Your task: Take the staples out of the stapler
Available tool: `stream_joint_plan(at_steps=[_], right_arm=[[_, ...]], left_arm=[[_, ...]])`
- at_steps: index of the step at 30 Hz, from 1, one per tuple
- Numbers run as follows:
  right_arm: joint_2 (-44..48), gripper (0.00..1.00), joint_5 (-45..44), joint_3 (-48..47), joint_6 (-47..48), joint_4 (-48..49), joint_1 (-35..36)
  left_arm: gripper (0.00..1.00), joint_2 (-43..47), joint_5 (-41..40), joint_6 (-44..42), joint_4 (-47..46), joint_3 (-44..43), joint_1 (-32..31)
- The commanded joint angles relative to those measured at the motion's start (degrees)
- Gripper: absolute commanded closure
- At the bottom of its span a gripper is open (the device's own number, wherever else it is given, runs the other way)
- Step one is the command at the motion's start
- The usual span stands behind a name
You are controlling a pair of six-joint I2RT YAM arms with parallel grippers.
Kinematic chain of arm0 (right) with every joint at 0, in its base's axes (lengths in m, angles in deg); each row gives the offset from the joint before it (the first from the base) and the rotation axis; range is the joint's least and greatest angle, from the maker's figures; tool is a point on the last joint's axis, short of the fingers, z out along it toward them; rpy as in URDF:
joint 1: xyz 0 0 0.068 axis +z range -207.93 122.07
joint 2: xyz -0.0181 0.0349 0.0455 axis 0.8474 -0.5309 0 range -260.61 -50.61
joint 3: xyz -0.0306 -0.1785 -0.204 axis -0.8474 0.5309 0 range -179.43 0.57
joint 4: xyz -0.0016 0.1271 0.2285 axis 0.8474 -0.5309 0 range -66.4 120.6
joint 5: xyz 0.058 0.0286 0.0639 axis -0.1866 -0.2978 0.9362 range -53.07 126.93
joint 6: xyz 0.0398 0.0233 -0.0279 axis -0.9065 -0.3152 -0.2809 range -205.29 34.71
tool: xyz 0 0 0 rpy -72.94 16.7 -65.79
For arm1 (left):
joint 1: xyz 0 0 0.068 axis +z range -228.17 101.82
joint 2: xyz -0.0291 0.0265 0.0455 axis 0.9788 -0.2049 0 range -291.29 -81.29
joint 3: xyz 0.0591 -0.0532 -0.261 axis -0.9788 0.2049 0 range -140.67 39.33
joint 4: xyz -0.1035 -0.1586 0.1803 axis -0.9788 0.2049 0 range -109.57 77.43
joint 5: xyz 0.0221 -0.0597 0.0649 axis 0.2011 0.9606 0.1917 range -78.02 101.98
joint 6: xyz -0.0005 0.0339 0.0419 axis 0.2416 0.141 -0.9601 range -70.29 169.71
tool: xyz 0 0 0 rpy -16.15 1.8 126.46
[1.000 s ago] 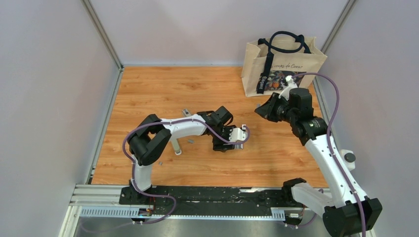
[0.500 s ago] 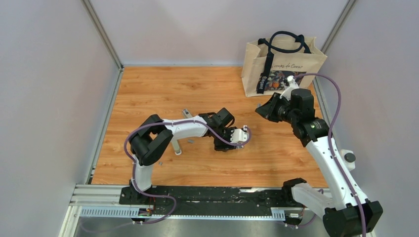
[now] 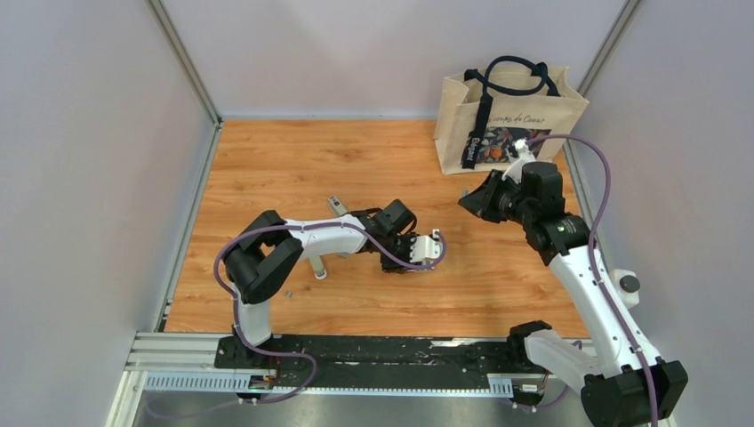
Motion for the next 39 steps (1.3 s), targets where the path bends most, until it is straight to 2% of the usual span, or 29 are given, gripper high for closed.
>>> stream_joint_plan(at_steps=[1, 6, 7, 11, 14, 15, 18, 22, 28, 32, 36, 39], right_arm=[[0.48, 0.98, 1.93, 1.75, -0.03, 2.02, -0.05], [-0.66, 0.98, 5.88, 7.19, -2.31, 5.87, 0.74], [-1.18, 0.98, 5.79, 8.77, -2.75, 6.4, 2.22], [-2.07, 0.98, -0.77, 9.66, -2.32, 5.97, 8.11], [-2.59, 0.99, -4.3, 9.4, -2.05, 4.48, 11.19], [-2.51, 0.99, -4.75, 9.57, -2.14, 4.13, 11.64], [-2.51, 0.99, -5.37, 10.1, -2.58, 4.21, 12.78], [-2.95, 0.99, -5.81, 10.37, -2.58, 3.6, 14.27], [-5.14, 1.0, -6.94, 9.93, -3.37, 2.37, 18.21], [-8.56, 1.0, -12.9, 7.91, -3.98, 0.44, 25.25], [-13.31, 1.0, -17.14, 5.98, -4.42, -1.23, 32.46], [-16.56, 1.0, -20.39, 5.62, -4.51, -1.41, 36.5]], left_arm=[[0.57, 3.67, -3.42, 0.83, 4.18, 5.26, -0.2], [0.55, 9.55, -3.95, 1.44, 5.86, 10.45, -0.12], [0.55, 10.87, -3.08, 2.23, 3.94, 12.81, -0.03], [0.52, 11.94, -1.23, 6.62, 7.08, 11.78, -0.29], [0.45, 12.29, -0.96, 8.3, 7.35, 11.86, -0.29], [0.38, 12.55, -0.87, 8.65, 6.66, 12.39, -0.29], [0.26, 13.17, -1.31, 9.62, 5.25, 13.45, -0.2], [0.2, 15.01, -1.67, 10.85, 5.68, 13.19, -0.03], [0.2, 20.8, 5.09, 11.29, 18.85, 5.19, 2.34], [0.19, 26.08, 8.61, 12.25, 24.83, 1.77, 8.91], [0.18, 26.8, 13.71, 12.61, 36.14, -5.08, 17.09], [0.18, 27.84, 20.29, 11.03, 38.21, -4.15, 23.69]])
